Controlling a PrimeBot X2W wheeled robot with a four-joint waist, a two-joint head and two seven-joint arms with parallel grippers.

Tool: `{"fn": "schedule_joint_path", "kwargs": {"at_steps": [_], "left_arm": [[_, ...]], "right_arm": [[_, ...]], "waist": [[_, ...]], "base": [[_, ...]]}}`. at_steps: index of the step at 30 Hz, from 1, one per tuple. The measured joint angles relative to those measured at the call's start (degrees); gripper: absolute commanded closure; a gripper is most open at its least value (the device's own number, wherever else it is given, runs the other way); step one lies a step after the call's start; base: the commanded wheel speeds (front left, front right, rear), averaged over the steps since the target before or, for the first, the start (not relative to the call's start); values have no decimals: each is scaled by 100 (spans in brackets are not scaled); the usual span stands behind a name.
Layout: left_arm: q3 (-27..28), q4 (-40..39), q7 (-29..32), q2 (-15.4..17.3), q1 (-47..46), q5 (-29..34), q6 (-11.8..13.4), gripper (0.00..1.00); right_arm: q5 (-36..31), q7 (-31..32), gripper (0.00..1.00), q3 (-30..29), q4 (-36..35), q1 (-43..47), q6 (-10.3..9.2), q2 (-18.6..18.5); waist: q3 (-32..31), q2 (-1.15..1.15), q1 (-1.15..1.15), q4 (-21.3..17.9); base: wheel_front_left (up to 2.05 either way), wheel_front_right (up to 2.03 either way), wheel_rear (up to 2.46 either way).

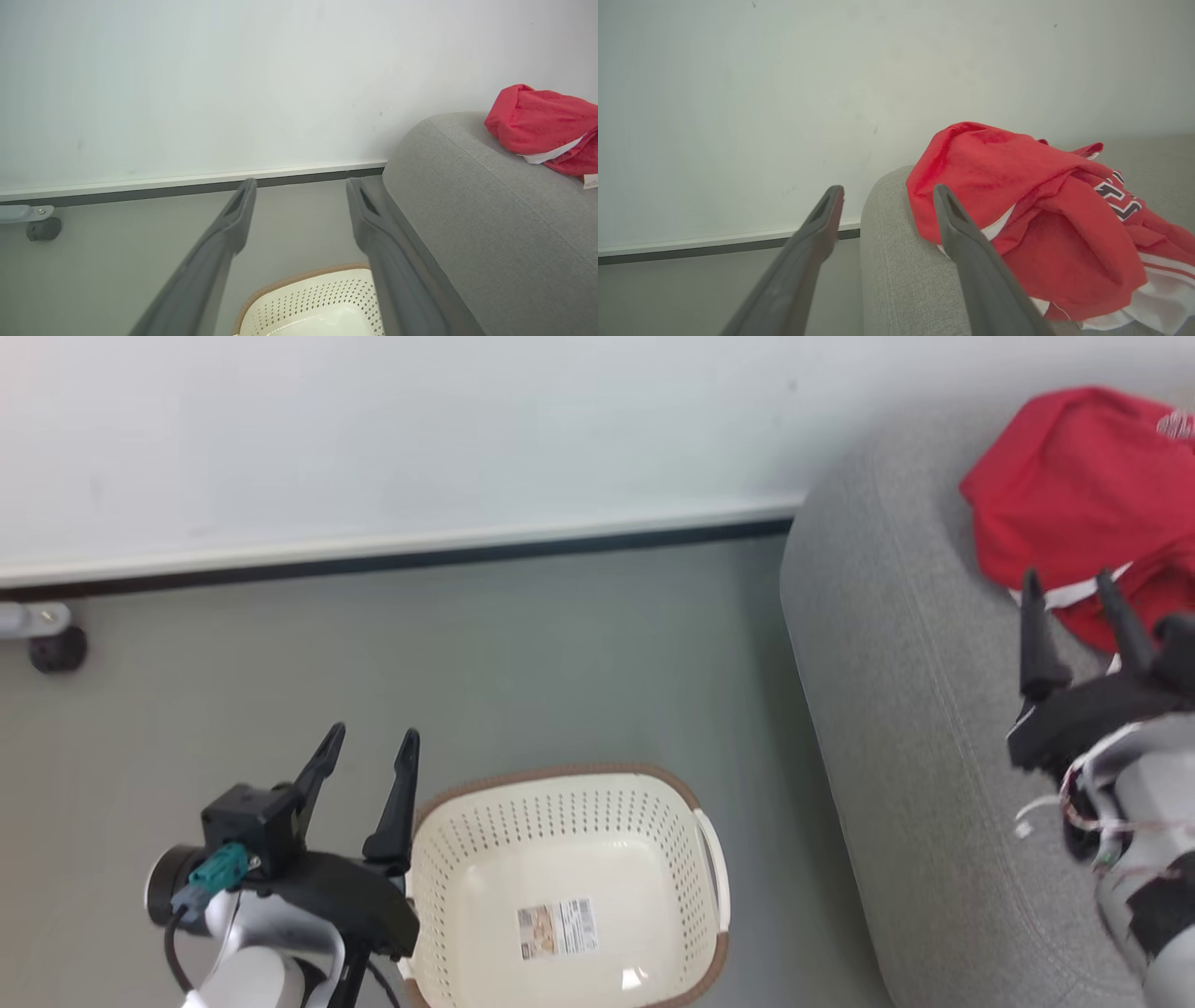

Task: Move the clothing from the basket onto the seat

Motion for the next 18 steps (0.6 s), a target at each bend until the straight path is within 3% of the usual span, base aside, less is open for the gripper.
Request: {"fn": "schedule_joint_path", "kwargs": {"at_steps": [18], "left_arm": [[330,591,-477,67,483,-5,89,0]], "right_arm": [[-268,0,0,93,-995,1489,-188,676]], "waist": [[-936,0,1,223]], "base": [[0,0,0]]}}
